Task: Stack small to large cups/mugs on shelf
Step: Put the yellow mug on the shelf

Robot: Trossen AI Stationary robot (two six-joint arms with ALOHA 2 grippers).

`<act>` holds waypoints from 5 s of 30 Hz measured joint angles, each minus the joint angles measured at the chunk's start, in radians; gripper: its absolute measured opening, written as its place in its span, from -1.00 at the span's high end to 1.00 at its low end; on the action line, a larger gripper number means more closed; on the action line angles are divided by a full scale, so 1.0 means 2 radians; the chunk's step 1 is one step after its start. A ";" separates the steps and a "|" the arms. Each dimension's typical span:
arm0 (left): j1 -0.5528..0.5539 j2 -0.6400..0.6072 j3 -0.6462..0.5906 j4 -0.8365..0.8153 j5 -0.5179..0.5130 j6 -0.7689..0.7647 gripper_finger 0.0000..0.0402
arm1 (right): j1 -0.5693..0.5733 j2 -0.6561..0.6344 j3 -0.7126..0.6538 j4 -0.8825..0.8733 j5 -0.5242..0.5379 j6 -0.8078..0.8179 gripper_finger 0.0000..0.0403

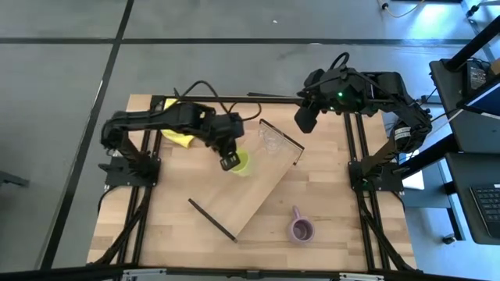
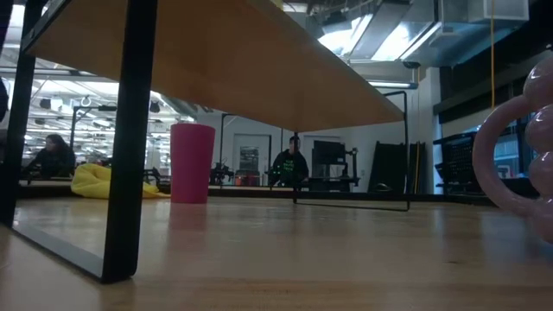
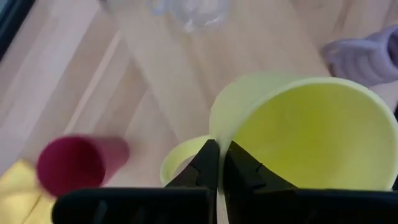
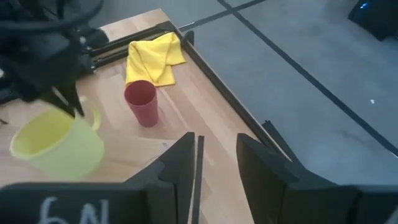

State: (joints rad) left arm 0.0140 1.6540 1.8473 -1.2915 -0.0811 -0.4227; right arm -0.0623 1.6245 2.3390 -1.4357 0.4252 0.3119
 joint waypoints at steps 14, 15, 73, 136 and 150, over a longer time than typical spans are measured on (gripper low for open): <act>0.024 0.062 0.000 0.075 0.009 0.018 0.99 | 0.000 0.000 0.000 0.000 0.013 0.014 0.40; 0.027 0.067 0.000 0.078 0.008 0.018 0.99 | 0.000 0.000 0.000 0.000 0.013 0.014 0.40; -0.016 0.041 0.042 -0.020 -0.098 -0.032 0.78 | 0.075 0.005 -0.088 -0.066 -0.093 0.152 0.97; -0.013 0.014 -0.059 0.074 -0.097 -0.049 0.78 | 0.125 0.005 -0.322 0.226 -0.092 0.077 0.99; 0.014 0.014 -0.112 0.110 -0.075 -0.050 0.78 | 0.138 0.017 -0.321 0.174 -0.132 0.117 0.99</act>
State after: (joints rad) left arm 0.0418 1.6817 1.6233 -1.0712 -0.2317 -0.5224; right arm 0.2131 1.6577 1.6962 -1.0885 0.1619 0.5453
